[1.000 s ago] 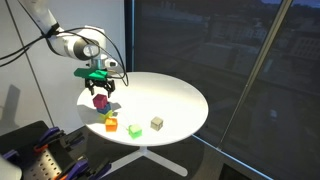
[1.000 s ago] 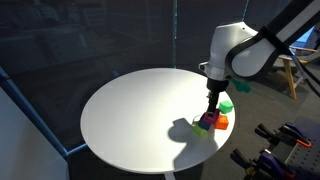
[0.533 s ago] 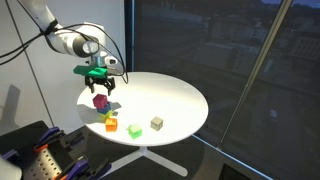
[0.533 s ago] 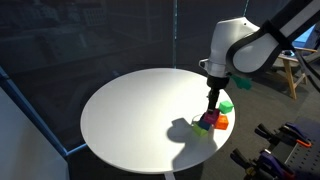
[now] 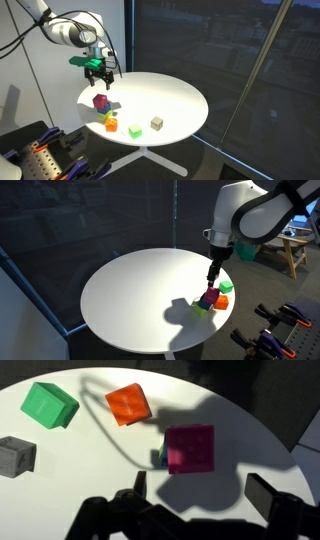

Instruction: Pick up the pink block and put it on the blue block

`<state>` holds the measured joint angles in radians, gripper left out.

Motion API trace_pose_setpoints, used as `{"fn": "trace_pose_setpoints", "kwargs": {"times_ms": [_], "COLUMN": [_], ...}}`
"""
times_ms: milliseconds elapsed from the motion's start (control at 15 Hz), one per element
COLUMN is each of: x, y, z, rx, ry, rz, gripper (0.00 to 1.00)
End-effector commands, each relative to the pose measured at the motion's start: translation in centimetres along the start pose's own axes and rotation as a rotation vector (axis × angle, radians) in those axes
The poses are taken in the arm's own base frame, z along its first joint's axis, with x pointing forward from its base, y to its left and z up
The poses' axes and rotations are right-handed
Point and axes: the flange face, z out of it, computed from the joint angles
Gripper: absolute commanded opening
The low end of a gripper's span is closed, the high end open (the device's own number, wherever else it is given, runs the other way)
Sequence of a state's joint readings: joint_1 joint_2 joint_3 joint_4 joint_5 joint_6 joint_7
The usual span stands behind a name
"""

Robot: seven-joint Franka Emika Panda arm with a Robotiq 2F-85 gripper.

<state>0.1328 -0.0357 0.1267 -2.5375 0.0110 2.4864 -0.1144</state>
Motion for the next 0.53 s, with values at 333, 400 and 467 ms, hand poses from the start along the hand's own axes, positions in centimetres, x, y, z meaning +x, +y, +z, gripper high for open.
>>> {"fn": "trace_pose_setpoints", "kwargs": {"times_ms": [333, 400, 467], "x": [-1.5, -1.7, -2.0], "y": [0.0, 0.0, -0.1], "z": [-4.4, -4.7, -5.2], "rx": [-0.014, -0.015, -0.015], "ry": [-0.049, -0.062, -0.073], "rz": [0.220, 0.243, 0.261], "gripper": [1.00, 1.00, 1.00]}}
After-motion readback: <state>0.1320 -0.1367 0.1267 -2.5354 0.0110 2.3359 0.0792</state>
